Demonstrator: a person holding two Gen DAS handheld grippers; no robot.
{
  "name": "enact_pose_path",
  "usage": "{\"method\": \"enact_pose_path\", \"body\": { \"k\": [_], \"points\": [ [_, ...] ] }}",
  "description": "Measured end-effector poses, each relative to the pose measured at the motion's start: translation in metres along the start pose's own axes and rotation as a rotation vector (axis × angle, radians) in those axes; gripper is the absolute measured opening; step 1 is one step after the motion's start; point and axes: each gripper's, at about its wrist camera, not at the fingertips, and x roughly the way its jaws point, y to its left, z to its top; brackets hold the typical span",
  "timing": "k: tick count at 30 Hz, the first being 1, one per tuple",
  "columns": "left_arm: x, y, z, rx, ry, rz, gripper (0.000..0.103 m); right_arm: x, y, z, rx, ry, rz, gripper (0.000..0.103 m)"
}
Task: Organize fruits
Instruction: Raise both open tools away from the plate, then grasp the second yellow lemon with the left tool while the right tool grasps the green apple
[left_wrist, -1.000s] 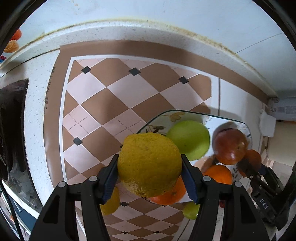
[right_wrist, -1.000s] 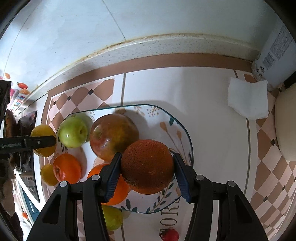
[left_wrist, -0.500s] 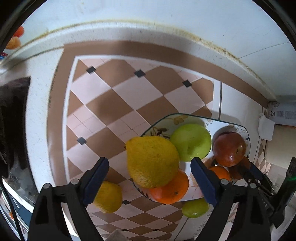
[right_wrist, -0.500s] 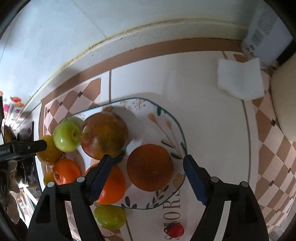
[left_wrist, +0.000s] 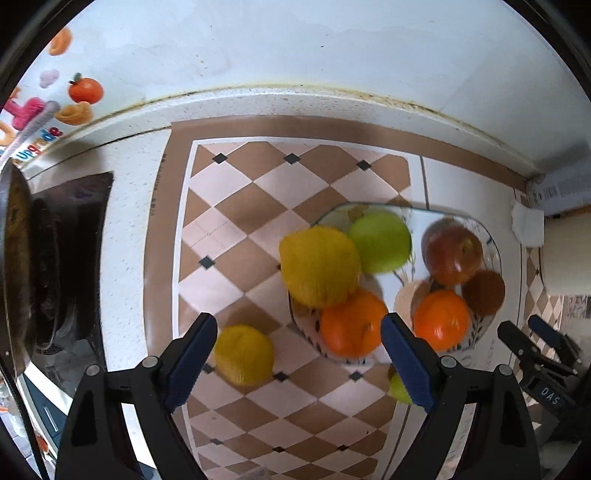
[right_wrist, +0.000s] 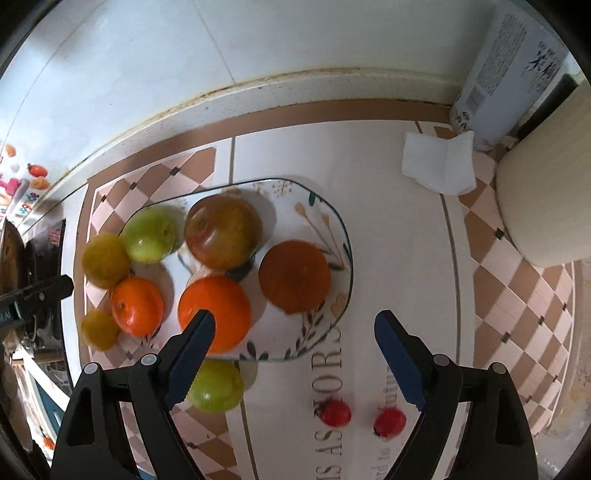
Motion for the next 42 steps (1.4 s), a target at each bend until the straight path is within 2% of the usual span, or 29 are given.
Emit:
{"method": "enact_pose_path", "body": {
  "k": [10,20,28,39,42],
  "points": [
    [-0.043,-0.015,-0.059,0.011,-0.093,-0.031,0.091,-0.059,0.018,-0.043,-0.043,-0.107,-0.027,0.09],
    [-0.092,-0.017,-0.113,0.006,-0.181,-0.083,0.091,-0.124,0.031,-0.092,-0.099,-0.195,-0.002,0.09],
    [-0.128,-0.018,-0.147,0.019,-0.288,-0.034,0.091,-0.166,0.031,-0.125,-0.091,-0.255,0.02,0.09],
    [-0.165,-0.03,-0.181,0.052,-0.4,-0.017,0.091,-0.209,0.025,-0.153,-0.072,-0.313,0.056,0.09],
    [-0.165,-0.035,-0.184,0.062,-0.401,-0.022,0.091,-0.214,0.024,-0.156,-0.069,-0.32,0.068,0.09]
  ]
}}
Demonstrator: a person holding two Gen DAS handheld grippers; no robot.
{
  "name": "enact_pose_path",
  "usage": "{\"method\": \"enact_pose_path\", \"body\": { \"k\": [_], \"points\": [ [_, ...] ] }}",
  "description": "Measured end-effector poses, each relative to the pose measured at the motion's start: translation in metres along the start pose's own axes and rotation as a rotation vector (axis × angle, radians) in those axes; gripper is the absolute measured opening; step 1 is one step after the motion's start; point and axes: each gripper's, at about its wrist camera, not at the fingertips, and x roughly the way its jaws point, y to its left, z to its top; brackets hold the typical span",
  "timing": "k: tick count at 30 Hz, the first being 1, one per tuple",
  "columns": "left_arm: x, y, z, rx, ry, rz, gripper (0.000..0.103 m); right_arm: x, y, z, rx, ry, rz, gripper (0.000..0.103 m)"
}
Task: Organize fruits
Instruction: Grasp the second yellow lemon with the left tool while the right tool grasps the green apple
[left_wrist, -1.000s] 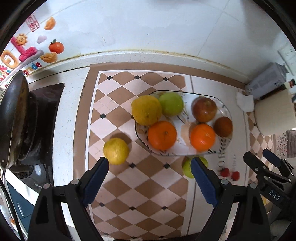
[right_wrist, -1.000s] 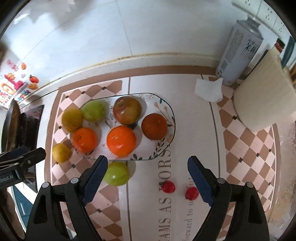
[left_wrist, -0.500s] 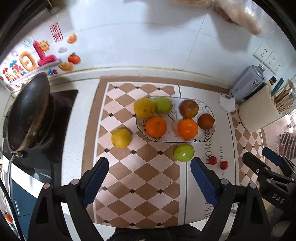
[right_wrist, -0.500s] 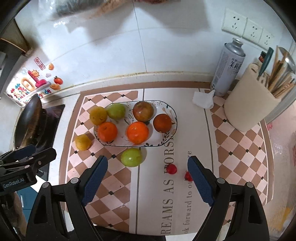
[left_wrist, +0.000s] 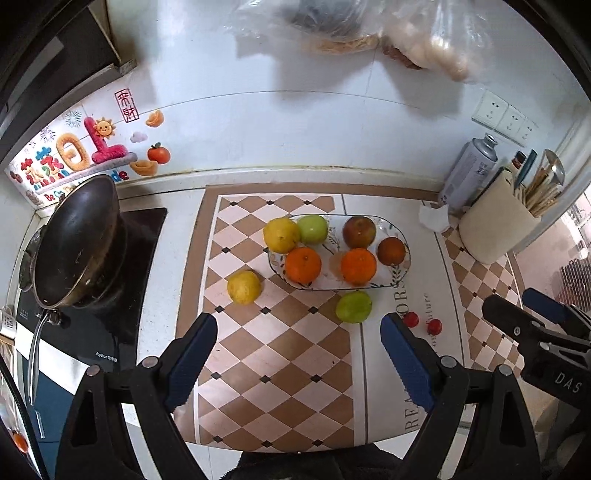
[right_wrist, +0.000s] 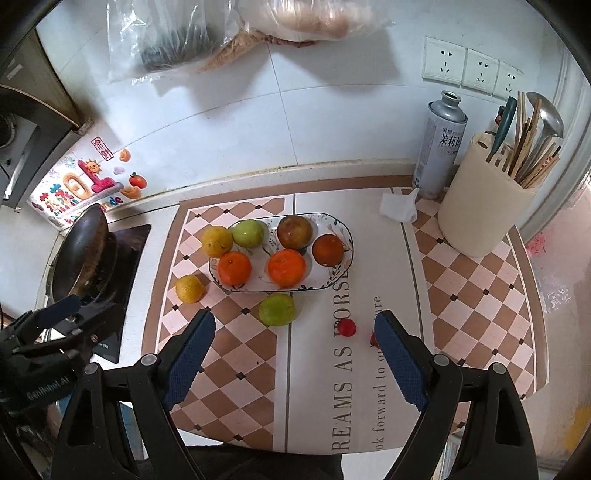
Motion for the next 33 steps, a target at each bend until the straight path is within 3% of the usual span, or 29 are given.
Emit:
{"method": "enact_pose_path", "body": {
  "k": [7,12,13,17,22,28,29,32,33],
  "points": [
    [0.016,-0.005,-0.002,-0.009,0.042,-0.006,0.091,0.013,-0.007,-0.002,0.022,0.024,0.002,0.093],
    [0.04,-0.001,0.002,-0.016,0.067,-0.017,0.095,0.049,-0.017,-0.002,0.044,0.086,0.027,0.094],
    [0.046,0.003,0.002,-0.021,0.069,-0.006,0.1,0.065,-0.018,-0.003,0.048,0.115,0.043,0.094],
    [0.072,0.027,0.006,-0.065,0.091,0.076,0.1,0.119,-0.017,-0.01,0.067,0.185,0.107,0.094],
    [0.112,0.076,0.01,-0.148,0.152,0.17,0.1,0.205,-0.008,-0.021,0.105,0.284,0.125,0.094],
    [0.165,0.124,0.011,-0.27,0.267,0.184,0.1,0.273,0.006,-0.028,0.126,0.339,0.121,0.094],
    [0.171,0.125,0.012,-0.281,0.28,0.178,0.1,0.28,0.006,-0.029,0.13,0.341,0.12,0.092],
    [0.196,0.129,0.018,-0.298,0.321,0.15,0.1,0.297,0.012,-0.031,0.115,0.355,0.114,0.068],
    [0.206,0.127,0.021,-0.291,0.335,0.139,0.1,0.301,0.012,-0.031,0.104,0.359,0.107,0.066]
  ]
}}
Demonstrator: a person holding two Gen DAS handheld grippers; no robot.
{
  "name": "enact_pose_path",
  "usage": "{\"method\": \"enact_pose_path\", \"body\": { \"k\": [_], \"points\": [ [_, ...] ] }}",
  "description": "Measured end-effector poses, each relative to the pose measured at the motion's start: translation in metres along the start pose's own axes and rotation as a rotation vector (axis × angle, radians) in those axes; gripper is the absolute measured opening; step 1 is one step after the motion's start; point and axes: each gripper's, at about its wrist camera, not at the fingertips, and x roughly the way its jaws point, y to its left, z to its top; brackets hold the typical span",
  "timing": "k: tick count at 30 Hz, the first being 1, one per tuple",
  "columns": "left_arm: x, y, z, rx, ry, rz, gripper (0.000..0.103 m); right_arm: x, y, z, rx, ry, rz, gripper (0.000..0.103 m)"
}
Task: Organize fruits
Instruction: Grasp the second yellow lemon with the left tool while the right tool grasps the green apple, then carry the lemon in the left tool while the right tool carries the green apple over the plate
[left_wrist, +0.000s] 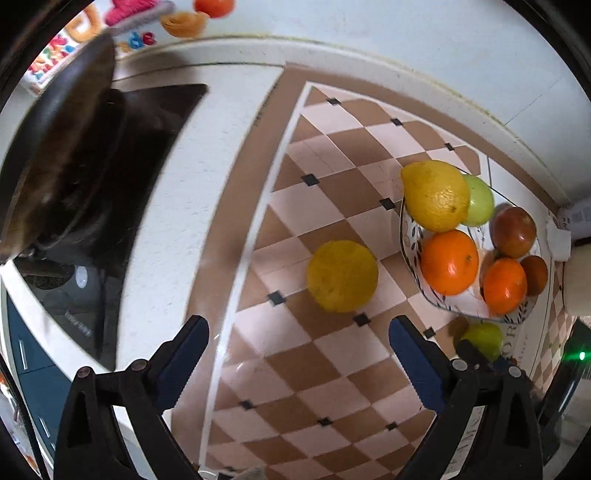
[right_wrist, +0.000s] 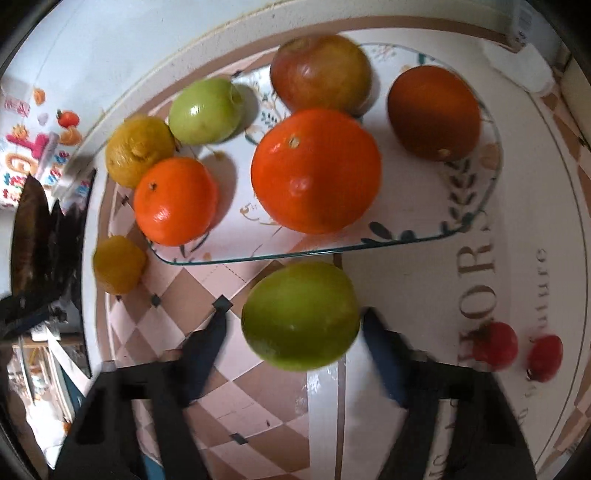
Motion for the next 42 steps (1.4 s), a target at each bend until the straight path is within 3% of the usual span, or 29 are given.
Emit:
{"method": "enact_pose_path", "body": {
  "k": [2,9,10,13,18,28,37,42],
  "points": [
    [0.011,-0.007,0.008,0.019,0.023,-0.007,0.1,-0.001,0.003,0.0,-0.029,-0.024,-0.011,0.064],
    [0.046,-0.033,0.024,0.139,0.071,-0.022,0.099,-0.004,-0.014,-0.008,-0.017,0.019,0.001,0.064],
    [0.047,-0.036,0.024,0.155,0.063,-0.028,0.095,-0.005,-0.017,-0.01,-0.012,0.023,0.003,0.064],
    [0.052,-0.044,0.022,0.204,0.069,-0.027,0.056,-0.007,-0.022,-0.011,-0.005,0.03,0.007,0.064],
    [0.048,-0.053,0.009,0.244,0.076,-0.055,0.055,-0.01,-0.022,-0.016,-0.023,0.043,0.008,0.064],
    [0.036,-0.074,-0.083,0.223,0.154,-0.162,0.055,-0.013,-0.023,-0.03,-0.074,0.077,0.006,0.064],
    [0.037,-0.077,-0.09,0.211,0.128,-0.148,0.055,-0.012,-0.024,-0.025,-0.083,0.09,0.012,0.064],
    [0.033,-0.086,-0.069,0.195,0.157,-0.172,0.055,-0.014,-0.026,-0.029,-0.085,0.069,0.022,0.063]
  ]
}}
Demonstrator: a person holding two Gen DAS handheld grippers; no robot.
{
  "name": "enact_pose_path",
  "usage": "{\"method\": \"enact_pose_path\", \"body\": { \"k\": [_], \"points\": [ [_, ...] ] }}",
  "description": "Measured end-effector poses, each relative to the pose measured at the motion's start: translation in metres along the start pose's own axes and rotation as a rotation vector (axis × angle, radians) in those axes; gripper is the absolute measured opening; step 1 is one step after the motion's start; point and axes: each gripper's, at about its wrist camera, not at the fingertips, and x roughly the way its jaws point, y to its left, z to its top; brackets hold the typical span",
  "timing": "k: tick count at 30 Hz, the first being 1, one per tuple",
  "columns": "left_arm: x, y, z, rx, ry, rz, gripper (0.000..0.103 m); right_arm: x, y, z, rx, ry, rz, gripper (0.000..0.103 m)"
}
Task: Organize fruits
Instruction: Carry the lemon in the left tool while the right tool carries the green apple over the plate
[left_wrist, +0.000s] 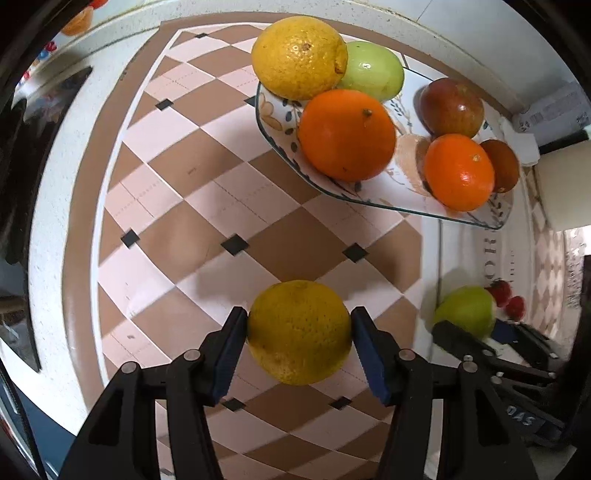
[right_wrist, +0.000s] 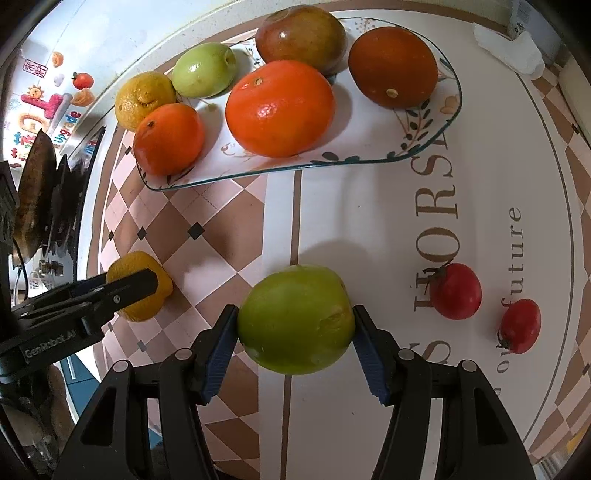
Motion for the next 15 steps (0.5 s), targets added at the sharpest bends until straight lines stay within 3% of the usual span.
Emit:
{"method": "enact_pose_path", "body": {
  "k": [3,7,11,15],
  "points": [
    [-0.014,-0.016,0.002,-0.013,0.0,-0.061,0.055,-0.007,-0.002,-0.001,0.005,-0.017,0.015,0.063],
    [-0.054,-0.047,0.03,0.024,-0.054,-0.13,0.055,-0.033,-0.009,0.006,0.022,-0.083,0.044,0.063],
    [-0.071,-0.077,0.067,0.096,-0.108,-0.11,0.055,-0.057,-0.019,0.025,0.041,-0.146,0.052,0.063],
    [-0.06,-0.093,0.116,0.145,-0.083,-0.047,0.055,-0.065,-0.032,0.049,0.078,-0.176,0.052,0.063]
  ]
}}
